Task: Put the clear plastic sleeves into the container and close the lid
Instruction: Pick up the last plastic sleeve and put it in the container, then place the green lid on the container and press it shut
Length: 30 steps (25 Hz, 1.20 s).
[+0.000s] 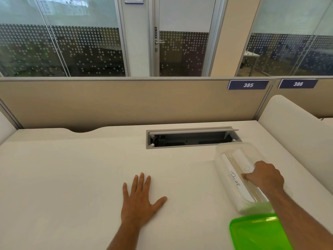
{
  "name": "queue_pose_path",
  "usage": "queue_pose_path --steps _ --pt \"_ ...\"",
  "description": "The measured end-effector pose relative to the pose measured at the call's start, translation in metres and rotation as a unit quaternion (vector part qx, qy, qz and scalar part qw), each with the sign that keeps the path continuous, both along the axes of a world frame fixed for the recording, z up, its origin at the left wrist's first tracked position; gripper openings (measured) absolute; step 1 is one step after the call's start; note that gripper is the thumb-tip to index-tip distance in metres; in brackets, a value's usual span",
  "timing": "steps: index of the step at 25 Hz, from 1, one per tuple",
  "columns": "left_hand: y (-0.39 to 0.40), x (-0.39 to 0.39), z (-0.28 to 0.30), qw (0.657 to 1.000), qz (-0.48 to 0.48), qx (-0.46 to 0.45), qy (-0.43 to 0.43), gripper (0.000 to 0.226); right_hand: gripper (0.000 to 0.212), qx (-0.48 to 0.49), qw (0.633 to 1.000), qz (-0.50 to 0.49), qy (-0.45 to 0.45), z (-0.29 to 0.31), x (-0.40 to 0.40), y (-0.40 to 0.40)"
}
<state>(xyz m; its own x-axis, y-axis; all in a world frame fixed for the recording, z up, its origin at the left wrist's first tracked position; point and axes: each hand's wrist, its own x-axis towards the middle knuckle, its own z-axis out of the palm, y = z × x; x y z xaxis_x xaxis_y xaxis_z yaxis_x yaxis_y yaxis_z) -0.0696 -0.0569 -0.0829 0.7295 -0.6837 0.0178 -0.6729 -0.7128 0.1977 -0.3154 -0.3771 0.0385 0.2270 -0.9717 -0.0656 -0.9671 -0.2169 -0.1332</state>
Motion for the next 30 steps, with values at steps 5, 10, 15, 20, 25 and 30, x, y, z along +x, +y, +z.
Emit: queue_pose_path --steps 5,10,15,20,25,30 --pt "0.000 0.000 -0.001 1.000 0.002 0.002 -0.004 0.109 0.053 0.001 1.000 0.007 0.001 -0.008 0.000 -0.002" --pt "0.000 0.000 -0.001 1.000 0.003 -0.001 -0.003 0.108 0.048 0.010 1.000 0.006 -0.004 -0.013 -0.002 -0.003" --pt "0.000 0.000 -0.001 1.000 0.003 -0.006 -0.002 0.108 0.050 0.028 1.000 0.006 -0.010 -0.020 -0.003 -0.007" --pt "0.000 0.000 0.000 1.000 0.003 -0.009 0.001 0.107 0.050 0.031 0.999 0.008 0.002 -0.021 -0.002 -0.007" --pt "0.001 -0.002 0.002 1.000 0.000 -0.014 0.008 0.107 0.048 -0.006 1.000 0.015 -0.002 -0.011 -0.002 -0.001" --pt "0.003 -0.004 0.006 1.000 -0.006 -0.022 0.009 0.103 0.057 -0.065 0.993 0.060 -0.083 0.004 -0.010 0.013"
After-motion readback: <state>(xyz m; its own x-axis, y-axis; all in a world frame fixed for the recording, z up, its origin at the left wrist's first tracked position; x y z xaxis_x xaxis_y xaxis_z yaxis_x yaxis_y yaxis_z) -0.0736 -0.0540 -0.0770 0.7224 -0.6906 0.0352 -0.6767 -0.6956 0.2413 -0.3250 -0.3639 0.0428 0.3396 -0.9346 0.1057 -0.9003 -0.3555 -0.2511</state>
